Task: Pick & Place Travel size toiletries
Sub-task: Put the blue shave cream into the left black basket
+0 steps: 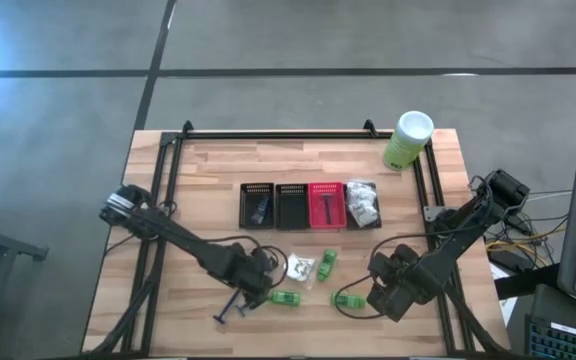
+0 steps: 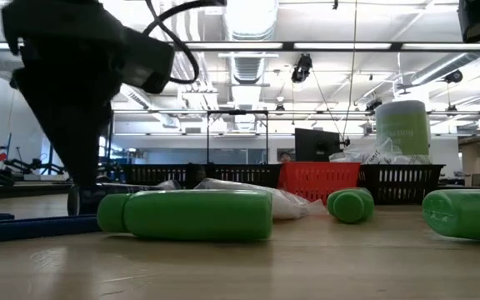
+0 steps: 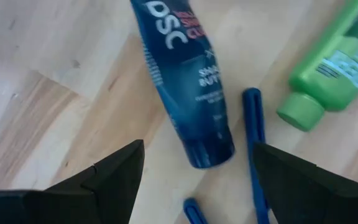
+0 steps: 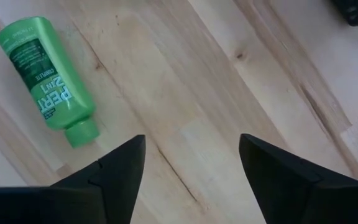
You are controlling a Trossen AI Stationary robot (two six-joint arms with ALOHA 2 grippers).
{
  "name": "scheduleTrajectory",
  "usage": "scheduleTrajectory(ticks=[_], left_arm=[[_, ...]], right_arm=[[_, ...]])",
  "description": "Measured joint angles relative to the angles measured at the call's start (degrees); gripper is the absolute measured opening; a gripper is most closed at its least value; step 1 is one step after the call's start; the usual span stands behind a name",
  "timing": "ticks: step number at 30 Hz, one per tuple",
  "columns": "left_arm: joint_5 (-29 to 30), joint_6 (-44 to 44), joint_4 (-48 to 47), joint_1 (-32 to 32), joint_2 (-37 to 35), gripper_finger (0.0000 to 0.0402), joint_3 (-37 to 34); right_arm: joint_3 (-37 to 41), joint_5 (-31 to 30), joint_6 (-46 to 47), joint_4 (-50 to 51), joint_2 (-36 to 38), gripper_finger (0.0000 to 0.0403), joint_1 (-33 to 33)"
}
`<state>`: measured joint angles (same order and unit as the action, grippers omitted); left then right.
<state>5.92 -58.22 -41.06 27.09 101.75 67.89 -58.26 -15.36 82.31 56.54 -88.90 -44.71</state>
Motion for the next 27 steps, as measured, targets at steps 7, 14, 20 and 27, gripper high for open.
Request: scheduleTrajectory(ticks=[7, 14, 20, 27], left_arm=[[2.11, -0.93, 0.17, -0.11, 1.38, 0.0301, -0.1], [2.11, 0.77, 0.71, -0.15, 3.21, 0.0301, -0.74], [2.11, 2.17, 0.81, -0.3, 3.33, 0.0297, -0.74], [1.52, 4.76, 0.96, -0.57, 3.22, 0.0223, -0.74]], right_arm=[[0.27, -0.25, -0.45, -0.02, 0.0, 0.0272, 0.0], [0.32, -0.28, -0.24, 0.0, 0.0, 0.0281, 0.0], [0.32, -0.28, -0.22, -0.05, 0.0, 0.0286, 0.0], [0.32, -0.28, -0.22, -0.09, 0.0, 0.0282, 0.0]])
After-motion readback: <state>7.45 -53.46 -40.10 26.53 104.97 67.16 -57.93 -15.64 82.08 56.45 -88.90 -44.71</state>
